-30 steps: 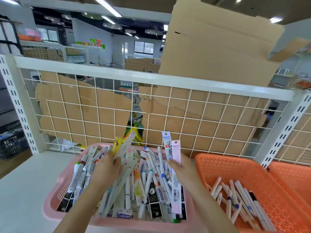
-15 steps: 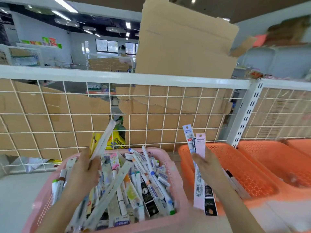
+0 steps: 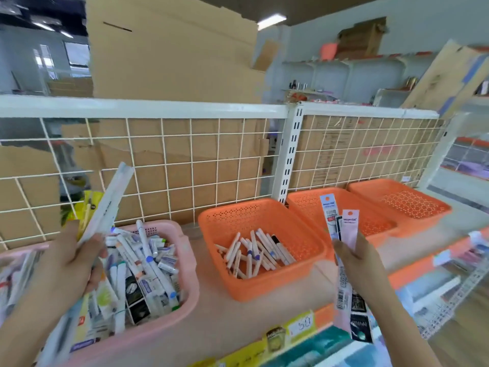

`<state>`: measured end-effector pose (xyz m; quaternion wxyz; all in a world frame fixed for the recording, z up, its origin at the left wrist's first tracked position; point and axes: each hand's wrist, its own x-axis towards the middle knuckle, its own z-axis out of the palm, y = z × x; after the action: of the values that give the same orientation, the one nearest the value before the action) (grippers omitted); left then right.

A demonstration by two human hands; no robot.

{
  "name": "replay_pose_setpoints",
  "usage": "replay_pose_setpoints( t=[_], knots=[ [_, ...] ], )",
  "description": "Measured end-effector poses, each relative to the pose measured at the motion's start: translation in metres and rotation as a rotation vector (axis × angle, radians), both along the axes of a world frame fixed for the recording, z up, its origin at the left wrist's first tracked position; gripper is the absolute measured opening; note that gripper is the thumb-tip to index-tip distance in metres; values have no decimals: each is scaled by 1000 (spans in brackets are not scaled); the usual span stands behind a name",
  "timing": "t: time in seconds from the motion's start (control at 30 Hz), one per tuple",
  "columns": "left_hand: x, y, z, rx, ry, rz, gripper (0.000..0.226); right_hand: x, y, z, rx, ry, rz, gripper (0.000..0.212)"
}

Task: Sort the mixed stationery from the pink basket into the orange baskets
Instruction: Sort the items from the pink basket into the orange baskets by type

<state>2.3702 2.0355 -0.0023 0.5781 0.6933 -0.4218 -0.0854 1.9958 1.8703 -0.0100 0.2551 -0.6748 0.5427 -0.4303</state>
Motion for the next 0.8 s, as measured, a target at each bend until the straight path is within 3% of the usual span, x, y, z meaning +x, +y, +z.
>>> replay_pose_setpoints(
  t=[0.43,0.8],
  knots=[
    [-231,-76,-15,44,12,-242,20,-199,1,-8,29,24,-164,34],
    [-326,-162,-13,62,-37,-403,16,-284,-47,-21,109,3,-303,24]
  ],
)
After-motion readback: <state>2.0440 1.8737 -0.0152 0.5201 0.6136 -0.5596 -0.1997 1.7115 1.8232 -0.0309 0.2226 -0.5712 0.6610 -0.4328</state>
